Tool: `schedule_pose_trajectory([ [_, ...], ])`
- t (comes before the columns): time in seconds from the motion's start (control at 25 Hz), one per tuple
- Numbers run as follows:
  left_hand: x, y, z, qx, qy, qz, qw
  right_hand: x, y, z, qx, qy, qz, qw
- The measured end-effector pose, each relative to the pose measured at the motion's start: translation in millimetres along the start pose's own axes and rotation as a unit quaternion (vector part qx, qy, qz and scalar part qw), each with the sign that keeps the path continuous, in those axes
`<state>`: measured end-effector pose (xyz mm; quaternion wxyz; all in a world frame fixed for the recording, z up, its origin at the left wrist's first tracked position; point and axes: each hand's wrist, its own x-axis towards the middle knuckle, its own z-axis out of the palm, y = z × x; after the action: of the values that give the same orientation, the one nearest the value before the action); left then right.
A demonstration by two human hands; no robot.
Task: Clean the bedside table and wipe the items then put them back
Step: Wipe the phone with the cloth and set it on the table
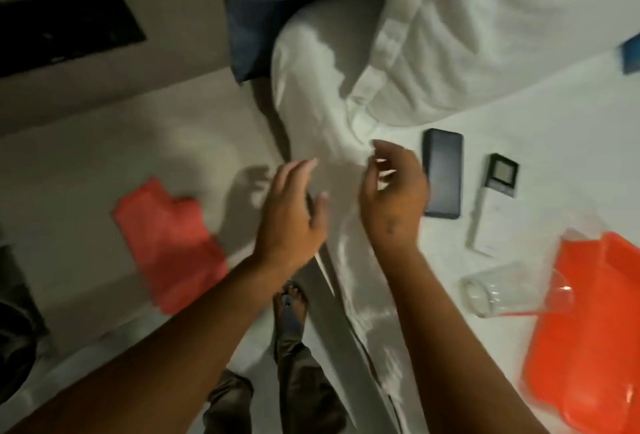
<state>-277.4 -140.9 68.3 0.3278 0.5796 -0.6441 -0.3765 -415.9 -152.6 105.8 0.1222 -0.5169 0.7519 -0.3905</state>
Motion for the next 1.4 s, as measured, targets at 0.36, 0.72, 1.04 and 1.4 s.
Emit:
schedule_pose_trajectory([
  [0.36,61,119,98,-0.156,-0.159,-0.219,0.950,54,63,-70,-0.085,-0.022,0.364,0.927],
  [0.72,19,13,-10,-0.342,-0.073,-0.355,0.867,-14,-13,-8,0.192,-0.183,0.331,0.906],
  [1.04,-76,-139,-124,-0.332,0.139,-0.424,0.831,-129,-91,168,0.120,-0.485,0.226,0.836],
  [1.4,-122,-209,-170,-0.573,0.233,-0.441,0.650,-188,-75,242,-0.283,-0.420,-0.136,0.852],
])
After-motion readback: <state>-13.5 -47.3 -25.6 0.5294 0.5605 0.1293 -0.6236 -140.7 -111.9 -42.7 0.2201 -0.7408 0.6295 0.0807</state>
